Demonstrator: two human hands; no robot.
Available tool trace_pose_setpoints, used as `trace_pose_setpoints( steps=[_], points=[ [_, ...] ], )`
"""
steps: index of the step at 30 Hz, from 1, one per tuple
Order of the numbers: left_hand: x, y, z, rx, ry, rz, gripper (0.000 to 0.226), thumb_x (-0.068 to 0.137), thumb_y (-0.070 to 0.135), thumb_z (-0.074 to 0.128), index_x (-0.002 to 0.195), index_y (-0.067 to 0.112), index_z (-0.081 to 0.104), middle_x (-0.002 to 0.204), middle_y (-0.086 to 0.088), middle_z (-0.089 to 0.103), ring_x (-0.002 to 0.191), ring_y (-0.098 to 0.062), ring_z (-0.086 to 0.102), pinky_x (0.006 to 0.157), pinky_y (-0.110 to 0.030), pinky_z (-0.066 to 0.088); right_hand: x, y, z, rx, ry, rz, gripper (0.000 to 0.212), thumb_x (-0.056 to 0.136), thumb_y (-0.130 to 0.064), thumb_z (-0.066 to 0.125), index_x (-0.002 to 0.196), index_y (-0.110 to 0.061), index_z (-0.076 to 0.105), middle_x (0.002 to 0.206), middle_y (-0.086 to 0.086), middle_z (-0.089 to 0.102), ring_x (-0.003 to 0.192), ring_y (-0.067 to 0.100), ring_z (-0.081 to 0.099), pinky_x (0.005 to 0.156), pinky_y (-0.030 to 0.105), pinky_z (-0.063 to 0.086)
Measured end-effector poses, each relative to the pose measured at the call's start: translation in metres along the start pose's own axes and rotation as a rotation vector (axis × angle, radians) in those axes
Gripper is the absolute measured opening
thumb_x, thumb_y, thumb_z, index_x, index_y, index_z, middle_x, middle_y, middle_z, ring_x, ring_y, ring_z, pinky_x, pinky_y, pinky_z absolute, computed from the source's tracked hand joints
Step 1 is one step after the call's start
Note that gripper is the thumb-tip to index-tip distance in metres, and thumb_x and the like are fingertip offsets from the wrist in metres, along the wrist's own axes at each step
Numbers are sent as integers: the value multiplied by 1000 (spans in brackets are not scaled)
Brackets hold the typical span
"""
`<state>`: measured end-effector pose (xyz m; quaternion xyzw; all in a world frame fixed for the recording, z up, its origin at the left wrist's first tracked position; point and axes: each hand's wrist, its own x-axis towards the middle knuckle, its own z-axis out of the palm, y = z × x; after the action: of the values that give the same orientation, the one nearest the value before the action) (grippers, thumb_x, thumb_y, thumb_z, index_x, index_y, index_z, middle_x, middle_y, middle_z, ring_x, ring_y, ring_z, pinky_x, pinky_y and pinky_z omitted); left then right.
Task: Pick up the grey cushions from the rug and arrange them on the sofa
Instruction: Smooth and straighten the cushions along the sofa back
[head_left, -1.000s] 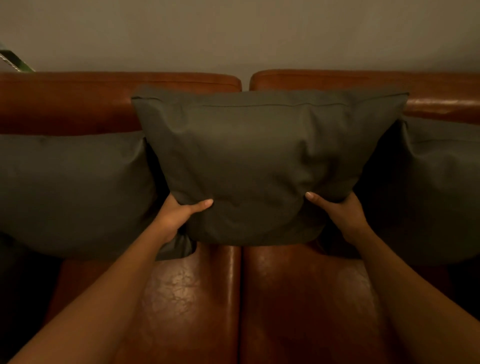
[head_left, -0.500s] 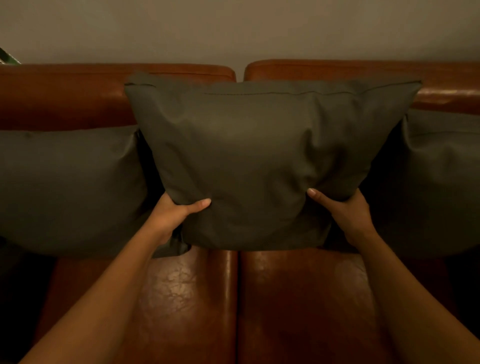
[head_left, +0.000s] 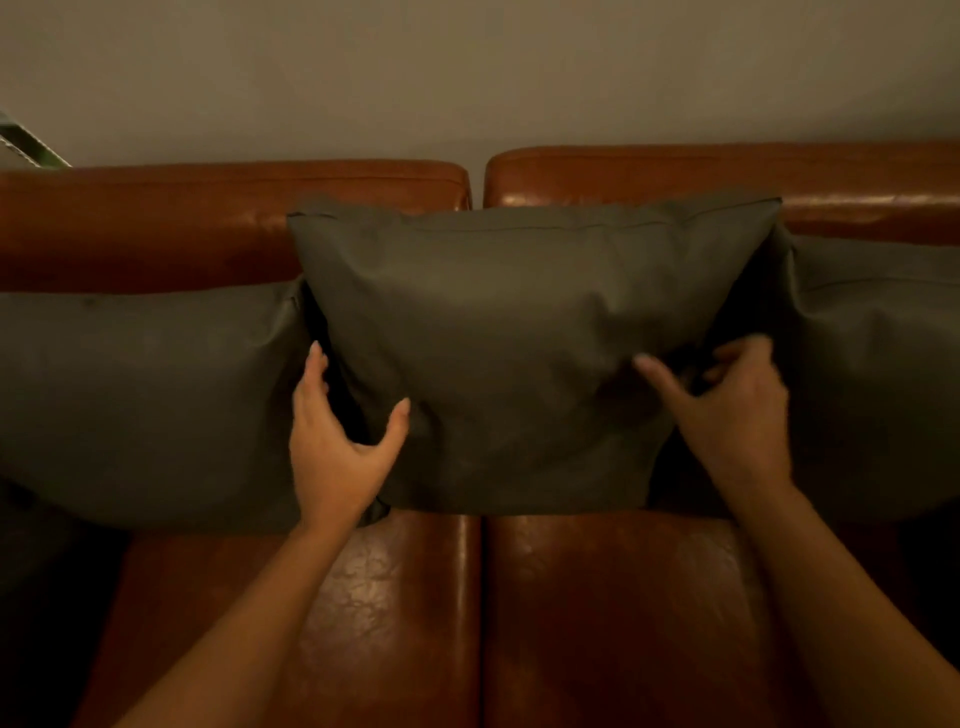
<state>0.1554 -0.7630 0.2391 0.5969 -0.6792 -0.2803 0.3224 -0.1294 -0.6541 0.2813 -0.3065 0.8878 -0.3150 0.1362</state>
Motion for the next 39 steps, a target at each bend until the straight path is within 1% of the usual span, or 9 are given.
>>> trace_pose_setpoints(
  steps=[3, 6, 12, 16, 19, 23, 27, 30, 39],
  points=[
    [20, 34, -9, 264, 109, 474, 84, 78, 56, 59, 141, 5, 35, 144, -17, 39, 136, -30, 32, 112, -40, 28, 20, -39, -14, 11, 162, -402, 73, 76, -63, 63, 109, 1, 53, 106, 20, 54, 100, 34, 52, 87, 36, 40],
    [70, 67, -5, 388, -37, 699, 96, 76, 71, 54, 144, 6, 32, 150, -21, 28, 142, -37, 17, 116, -49, 14, 53, -74, -7, -274, -11, -701, 112, 62, -89, 46, 139, -7, 43, 137, 20, 46, 130, 39, 39, 112, 53, 25],
    [143, 97, 7, 798, -454, 630, 138, 42, 99, 29, 151, 16, 13, 156, -15, 20, 145, -34, 13, 117, -52, 2, 102, -106, 19, -687, -447, -694, 147, 32, -103, 27, 153, -22, 13, 151, 13, 35, 139, 33, 31, 115, 57, 11],
    [144, 85, 16, 808, -400, 649, 115, 42, 98, 33, 114, 12, 56, 105, -10, 66, 99, -28, 60, 94, -38, 38, 99, -95, 38, -720, -332, -760, 127, 40, -102, 27, 130, -14, 50, 119, 11, 61, 107, 31, 56, 98, 42, 33],
    [131, 69, 19, 838, -357, 702, 93, 46, 95, 30, 78, 10, 52, 65, -6, 56, 65, -28, 58, 71, -35, 37, 88, -86, 52, -688, -309, -840, 95, 55, -94, 44, 102, -12, 57, 99, 10, 64, 91, 28, 59, 86, 38, 34],
    [121, 63, 17, 809, -401, 668, 87, 47, 91, 33, 73, 9, 48, 54, 3, 38, 61, -27, 56, 71, -34, 36, 80, -85, 57, -690, -307, -882, 74, 64, -85, 47, 83, -13, 49, 89, 12, 64, 82, 29, 58, 81, 38, 34],
    [124, 69, 11, 812, -379, 644, 103, 49, 95, 34, 100, 9, 55, 90, -9, 62, 91, -30, 59, 90, -38, 37, 80, -93, 43, -733, -335, -805, 109, 57, -94, 33, 128, -13, 51, 121, 12, 61, 109, 31, 55, 101, 43, 31],
    [119, 71, -3, 740, -275, 684, 114, 58, 92, 31, 136, 9, 44, 137, -13, 50, 132, -32, 41, 113, -47, 20, 77, -87, 20, -727, -201, -729, 120, 59, -98, 20, 146, -17, 35, 142, 11, 47, 135, 31, 37, 115, 55, 3],
    [114, 63, -10, 900, -437, 471, 130, 56, 96, 29, 151, 9, 11, 159, -11, 9, 147, -30, 0, 115, -55, -5, 80, -35, 22, -698, -362, -461, 117, 67, -90, 8, 151, -10, 23, 159, 12, 22, 145, 34, 18, 119, 52, 0]
  ],
)
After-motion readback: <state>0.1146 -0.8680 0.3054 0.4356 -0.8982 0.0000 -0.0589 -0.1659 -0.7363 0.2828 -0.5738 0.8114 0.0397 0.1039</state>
